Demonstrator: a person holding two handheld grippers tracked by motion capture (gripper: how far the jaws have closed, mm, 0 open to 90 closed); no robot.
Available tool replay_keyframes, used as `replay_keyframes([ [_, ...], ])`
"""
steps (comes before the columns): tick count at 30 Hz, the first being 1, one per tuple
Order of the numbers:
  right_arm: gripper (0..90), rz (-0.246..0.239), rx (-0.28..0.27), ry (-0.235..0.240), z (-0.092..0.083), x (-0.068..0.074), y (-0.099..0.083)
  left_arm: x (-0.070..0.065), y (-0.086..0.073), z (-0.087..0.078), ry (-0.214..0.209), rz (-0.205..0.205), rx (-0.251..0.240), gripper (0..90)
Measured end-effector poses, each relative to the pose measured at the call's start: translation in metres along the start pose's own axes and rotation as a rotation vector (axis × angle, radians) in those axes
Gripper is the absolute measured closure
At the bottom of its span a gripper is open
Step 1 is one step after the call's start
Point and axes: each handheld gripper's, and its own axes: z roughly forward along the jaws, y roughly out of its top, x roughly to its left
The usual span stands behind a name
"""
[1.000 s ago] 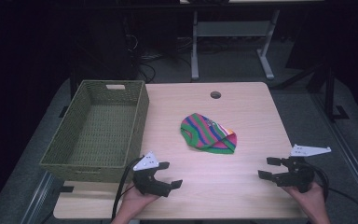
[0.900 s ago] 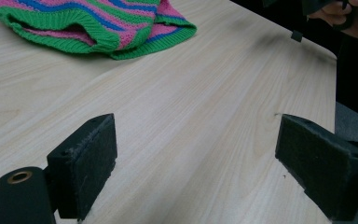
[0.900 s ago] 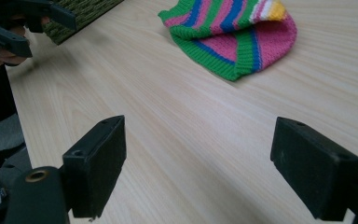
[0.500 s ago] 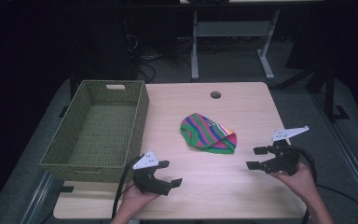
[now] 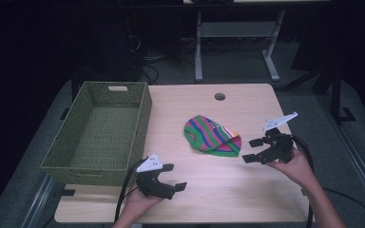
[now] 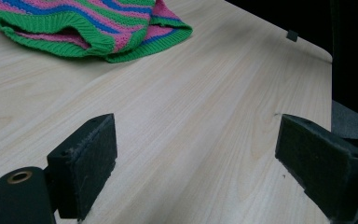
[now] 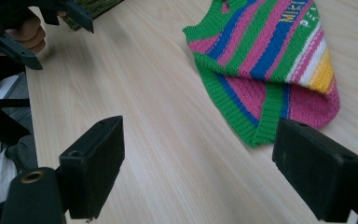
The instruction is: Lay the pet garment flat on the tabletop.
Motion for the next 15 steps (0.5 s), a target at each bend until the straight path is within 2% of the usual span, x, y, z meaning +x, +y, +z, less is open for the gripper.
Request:
replay_keyframes([
  [9,18.8,-0.037,0.014,0.012,0.005,-0.002,0.028,0.001,0.001,-0.003,-0.001,-0.006,-0.012,12.2],
  [15,19.9,-0.039,0.035,0.020,0.011,-0.006,0.036,0.001,0.001,-0.003,-0.002,-0.007,-0.012,12.2],
])
